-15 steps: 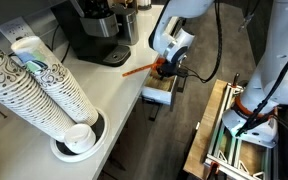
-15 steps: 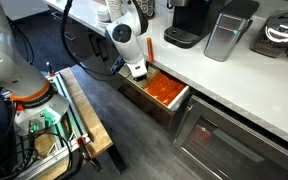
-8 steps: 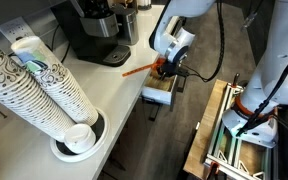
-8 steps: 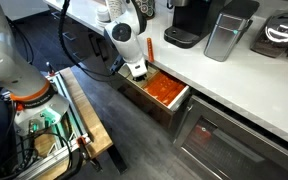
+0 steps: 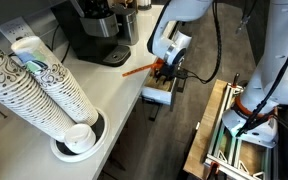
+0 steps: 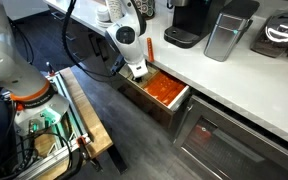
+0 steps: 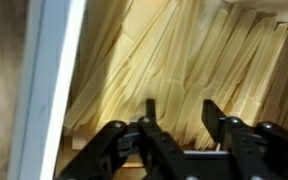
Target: Remove two white objects from the left side of the drawer and put them on the counter
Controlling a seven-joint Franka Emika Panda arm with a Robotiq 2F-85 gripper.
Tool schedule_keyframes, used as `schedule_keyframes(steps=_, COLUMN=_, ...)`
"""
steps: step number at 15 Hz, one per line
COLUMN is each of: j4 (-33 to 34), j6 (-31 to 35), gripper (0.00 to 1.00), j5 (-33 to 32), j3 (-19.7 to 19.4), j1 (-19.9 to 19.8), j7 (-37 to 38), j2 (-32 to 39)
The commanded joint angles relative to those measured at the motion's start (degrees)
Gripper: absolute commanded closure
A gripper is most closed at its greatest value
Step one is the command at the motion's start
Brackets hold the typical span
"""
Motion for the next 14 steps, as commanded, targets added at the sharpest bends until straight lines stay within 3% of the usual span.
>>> schedule_keyframes(steps=1, j4=1.32, j6=-1.99, gripper=0.81, j5=-2.44, j3=-0.18, j1=-0.25, j7=2.04, j2=2.01)
schedule_keyframes(steps=3, j4=1.63, j6=-2.59, gripper=0.92, j5=-2.96, j3=-0.26, j1=-0.27, j7=2.33, j2=2.52)
schedule_keyframes(steps=6, j4=1.77, j6=-2.99, gripper=0.97, j5=-3.45, j3=-0.36, j1=-0.28, j7=2.73, j2=2.71)
schedule_keyframes(steps=10, j4=-0.07, j6=-2.27, gripper=0.91, j5=-3.67, j3=-0.74, j1=-0.14, j7=2.91, j2=0.12)
schedule_keyframes(steps=14, j4=-3.62, j6=-0.9, gripper=0.92, j5=-3.22, j3=-1.76, j1=-0.05, j7=2.35, j2=-5.31)
